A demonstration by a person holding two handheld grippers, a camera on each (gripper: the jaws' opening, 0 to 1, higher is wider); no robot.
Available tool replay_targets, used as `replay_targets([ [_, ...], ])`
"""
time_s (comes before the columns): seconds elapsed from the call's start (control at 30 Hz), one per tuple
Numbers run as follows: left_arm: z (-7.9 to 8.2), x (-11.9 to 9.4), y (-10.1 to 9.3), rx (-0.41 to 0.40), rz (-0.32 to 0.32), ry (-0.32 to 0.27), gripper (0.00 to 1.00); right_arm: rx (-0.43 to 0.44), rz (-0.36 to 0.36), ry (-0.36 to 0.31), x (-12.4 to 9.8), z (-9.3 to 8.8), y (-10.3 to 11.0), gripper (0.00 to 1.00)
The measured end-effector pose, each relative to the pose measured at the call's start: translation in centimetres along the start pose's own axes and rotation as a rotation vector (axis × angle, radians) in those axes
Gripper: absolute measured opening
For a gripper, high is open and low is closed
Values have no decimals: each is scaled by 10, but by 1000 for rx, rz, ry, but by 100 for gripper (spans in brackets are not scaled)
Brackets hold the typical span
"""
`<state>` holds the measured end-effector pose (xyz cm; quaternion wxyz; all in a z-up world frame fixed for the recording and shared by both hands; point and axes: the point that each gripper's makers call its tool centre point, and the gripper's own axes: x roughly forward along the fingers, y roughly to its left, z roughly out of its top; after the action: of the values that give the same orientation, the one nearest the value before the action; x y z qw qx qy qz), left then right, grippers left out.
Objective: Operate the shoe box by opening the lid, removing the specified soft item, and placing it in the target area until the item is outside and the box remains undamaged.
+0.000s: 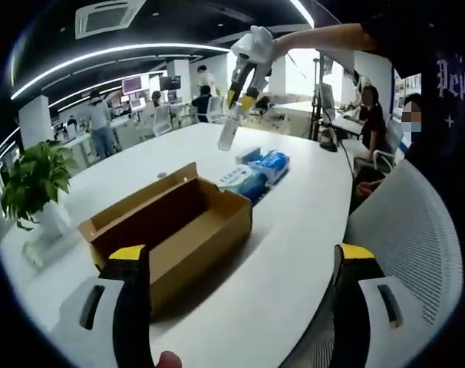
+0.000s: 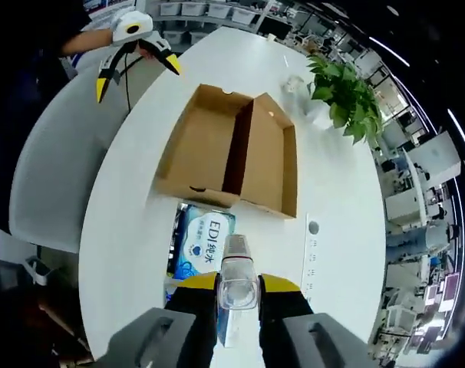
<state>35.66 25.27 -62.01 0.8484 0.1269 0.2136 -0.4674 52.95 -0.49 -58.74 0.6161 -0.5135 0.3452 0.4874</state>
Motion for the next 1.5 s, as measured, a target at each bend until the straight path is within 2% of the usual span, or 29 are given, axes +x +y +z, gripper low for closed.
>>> replay_targets([
  [0.2, -2, -1, 1, 1, 10, 5, 99, -9, 32, 52, 21, -6, -8, 15],
  [0.67, -7, -5, 4, -11, 31, 6, 99, 39, 52, 111, 58, -21, -25, 15],
  [1.0, -7, -7, 7, -30, 46, -2, 99, 45, 81, 151, 84, -24, -24, 15],
  [1.5, -18, -11, 6, -83, 64, 3, 97, 42, 133, 203, 116, -23, -11, 15],
])
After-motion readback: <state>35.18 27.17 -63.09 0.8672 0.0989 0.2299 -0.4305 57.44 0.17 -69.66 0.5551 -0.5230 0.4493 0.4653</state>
